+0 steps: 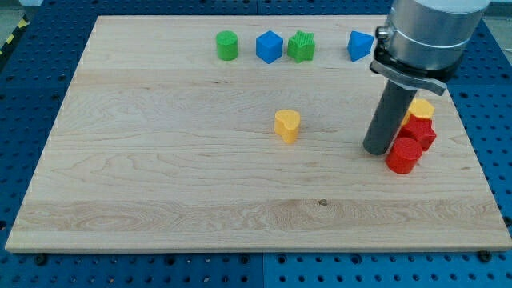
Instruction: Separate the red circle from the red star
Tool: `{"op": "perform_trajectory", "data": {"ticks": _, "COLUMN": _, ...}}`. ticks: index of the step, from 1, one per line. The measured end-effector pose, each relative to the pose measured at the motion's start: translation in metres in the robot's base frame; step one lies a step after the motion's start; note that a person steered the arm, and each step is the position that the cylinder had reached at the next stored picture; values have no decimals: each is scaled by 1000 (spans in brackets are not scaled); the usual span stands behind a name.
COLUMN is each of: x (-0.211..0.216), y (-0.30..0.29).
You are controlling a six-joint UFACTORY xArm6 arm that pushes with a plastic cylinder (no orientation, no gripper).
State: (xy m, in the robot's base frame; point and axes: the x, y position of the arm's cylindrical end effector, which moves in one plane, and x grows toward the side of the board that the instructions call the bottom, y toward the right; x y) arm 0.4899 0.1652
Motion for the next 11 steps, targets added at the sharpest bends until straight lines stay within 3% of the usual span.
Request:
{"op": "perform_trajectory", "data": {"ticks": 3, "x": 32, "y": 5}}
{"op": "perform_trajectory", "data": {"ticks": 10, "x": 38, "y": 26}}
{"op": "perform_trajectory", "data": {"ticks": 11, "x": 43, "y": -43}}
